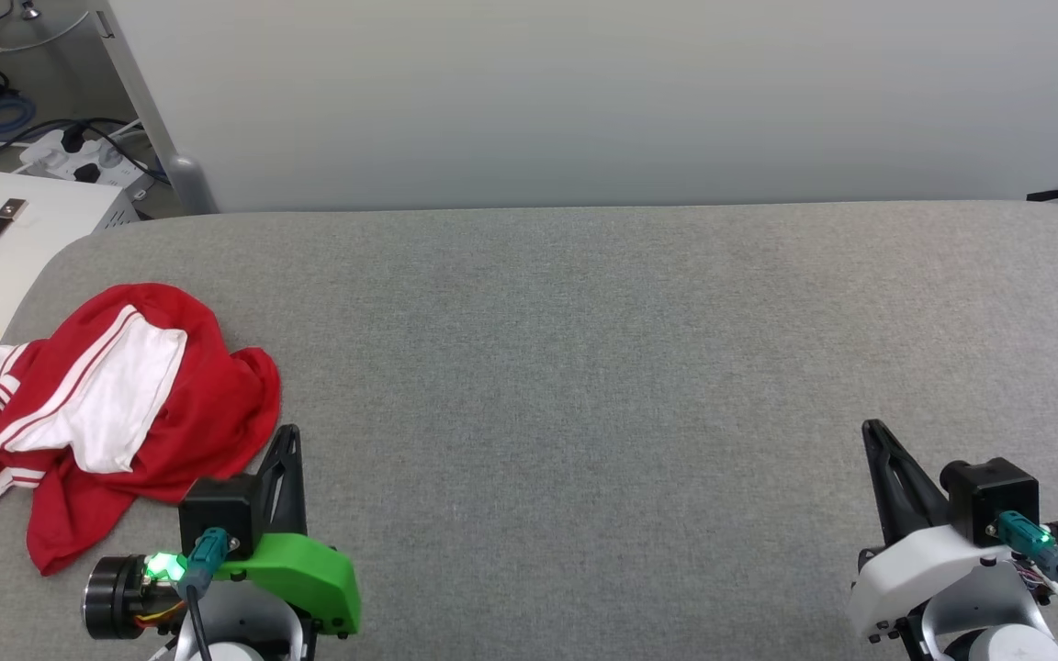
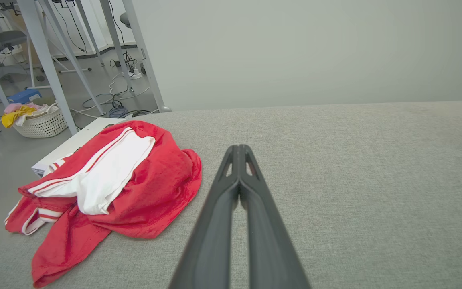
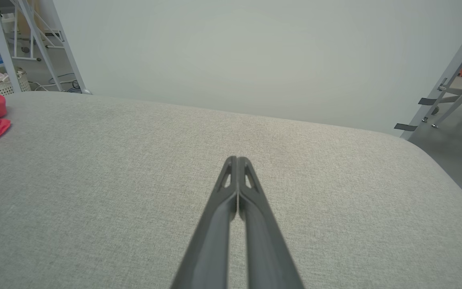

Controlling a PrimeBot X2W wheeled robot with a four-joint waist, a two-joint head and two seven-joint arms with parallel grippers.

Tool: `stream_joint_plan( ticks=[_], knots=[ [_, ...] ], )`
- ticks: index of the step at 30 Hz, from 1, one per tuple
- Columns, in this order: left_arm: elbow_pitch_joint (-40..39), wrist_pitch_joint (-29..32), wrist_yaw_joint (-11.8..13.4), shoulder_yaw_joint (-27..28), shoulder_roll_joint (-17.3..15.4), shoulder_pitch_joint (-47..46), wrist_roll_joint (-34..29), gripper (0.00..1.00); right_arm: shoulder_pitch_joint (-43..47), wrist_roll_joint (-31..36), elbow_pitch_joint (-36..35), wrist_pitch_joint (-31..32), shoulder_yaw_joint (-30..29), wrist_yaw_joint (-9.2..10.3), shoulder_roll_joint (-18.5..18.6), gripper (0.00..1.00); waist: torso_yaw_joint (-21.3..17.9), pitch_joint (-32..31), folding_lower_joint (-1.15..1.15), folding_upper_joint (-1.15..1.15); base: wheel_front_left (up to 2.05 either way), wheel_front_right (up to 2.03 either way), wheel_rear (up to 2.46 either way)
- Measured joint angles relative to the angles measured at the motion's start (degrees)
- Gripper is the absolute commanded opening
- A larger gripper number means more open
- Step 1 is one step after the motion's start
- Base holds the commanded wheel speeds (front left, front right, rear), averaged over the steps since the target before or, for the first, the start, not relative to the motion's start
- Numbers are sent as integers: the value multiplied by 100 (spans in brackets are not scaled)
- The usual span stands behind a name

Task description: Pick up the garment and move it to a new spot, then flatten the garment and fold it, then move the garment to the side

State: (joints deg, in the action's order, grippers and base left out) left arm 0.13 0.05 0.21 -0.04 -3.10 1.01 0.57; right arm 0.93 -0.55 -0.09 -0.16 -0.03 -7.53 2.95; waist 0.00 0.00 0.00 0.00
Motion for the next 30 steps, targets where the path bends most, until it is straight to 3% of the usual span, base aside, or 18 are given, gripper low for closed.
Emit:
stream_joint_plan(
  ticks=[25,26,30],
  knots=[
    [0,-1,0,0,0,0,0,0,0,0,0,0,-1,0,-1,0,0,0,0,0,0,0,0],
    [0,-1,1,-2,-1,2,1,100,1,-2,-1,0,-2,0,-1,100,0,0,0,0,0,0,0],
    [2,-1,2,-3,-1,7,1,100,3,-4,-1,-1,-4,0,0,100,-1,1,0,0,0,0,0]
  ],
)
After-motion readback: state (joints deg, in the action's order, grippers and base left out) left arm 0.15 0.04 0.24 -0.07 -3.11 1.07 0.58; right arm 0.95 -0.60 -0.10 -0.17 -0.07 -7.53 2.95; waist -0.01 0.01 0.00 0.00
